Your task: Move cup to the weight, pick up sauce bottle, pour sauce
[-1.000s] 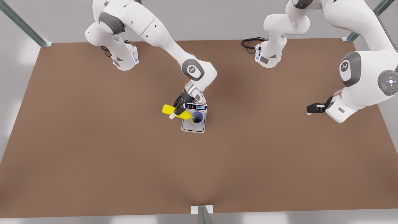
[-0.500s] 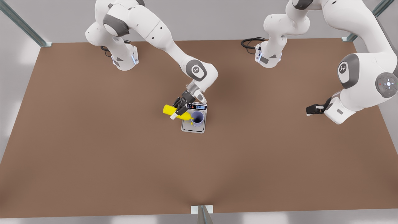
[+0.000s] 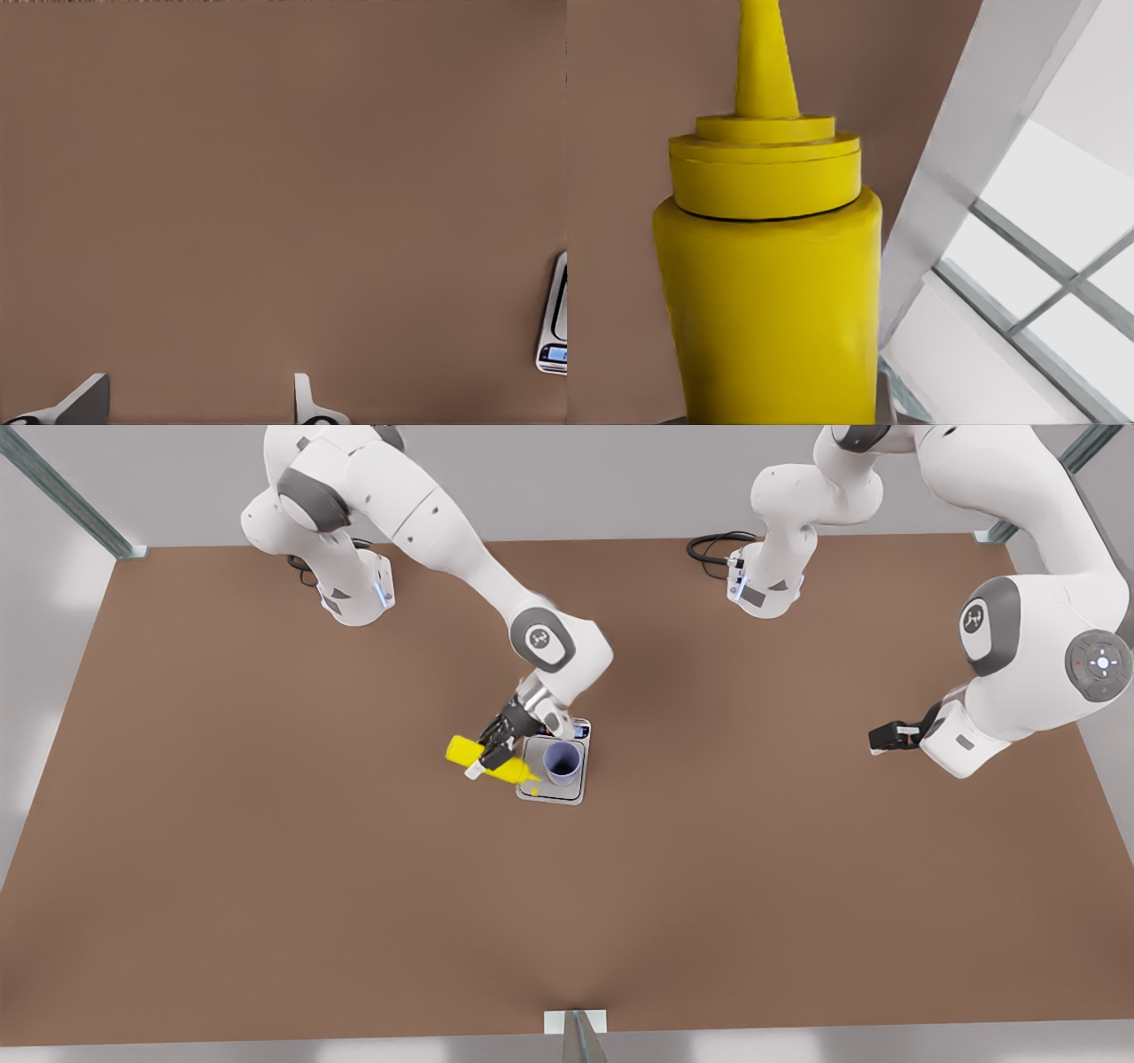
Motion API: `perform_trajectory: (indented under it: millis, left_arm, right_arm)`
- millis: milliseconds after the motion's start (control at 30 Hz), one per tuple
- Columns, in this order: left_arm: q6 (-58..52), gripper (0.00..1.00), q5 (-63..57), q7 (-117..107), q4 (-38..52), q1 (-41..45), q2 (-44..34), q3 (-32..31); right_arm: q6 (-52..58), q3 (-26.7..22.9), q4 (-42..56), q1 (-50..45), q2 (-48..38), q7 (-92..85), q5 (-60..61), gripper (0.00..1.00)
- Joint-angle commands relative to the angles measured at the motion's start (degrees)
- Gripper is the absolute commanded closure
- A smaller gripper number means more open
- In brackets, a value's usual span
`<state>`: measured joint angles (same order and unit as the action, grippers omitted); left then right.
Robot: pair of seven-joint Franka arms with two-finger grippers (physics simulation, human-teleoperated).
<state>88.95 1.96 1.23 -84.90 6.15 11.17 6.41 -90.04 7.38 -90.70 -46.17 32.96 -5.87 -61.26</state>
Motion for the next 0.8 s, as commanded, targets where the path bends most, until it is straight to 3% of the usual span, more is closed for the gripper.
perform_trajectory:
  millis: [0, 167, 400, 567, 633, 767]
  left_arm:
    - [0.0, 0.0, -0.02, 0.0, 0.0, 0.09, 0.0, 0.0]
    - [-0.18, 0.0, -0.02, -0.26, 0.79, 0.7, 0.08, 0.0]
    - [0.09, 0.0, -0.11, -3.25, 1.32, 3.6, 0.43, 0.0]
    - [0.09, 0.0, -0.11, -3.78, 1.41, 3.78, 0.7, 0.0]
    - [0.09, 0.0, -0.11, -3.78, 1.41, 3.78, 0.87, 0.0]
    - [0.09, 0.0, -0.11, -3.78, 1.67, 3.78, 0.96, 0.0]
  right_arm:
    - [-1.27, 0.0, 0.69, 0.64, 0.0, -0.02, 1.83, 0.43]
    - [-6.99, 0.0, 3.07, 9.43, -2.99, -13.88, 13.79, 0.43]
    - [-25.53, -0.53, 2.81, 32.98, -5.71, -56.25, 41.22, 0.43]
    - [-34.59, -0.53, 1.14, 43.8, -3.87, -77.88, 60.46, 0.43]
    - [-35.03, -0.62, 1.23, 48.37, -2.38, -91.33, 72.77, 0.43]
    - [-31.6, -0.35, 1.4, 53.64, 0.35, -98.97, 87.18, 0.43]
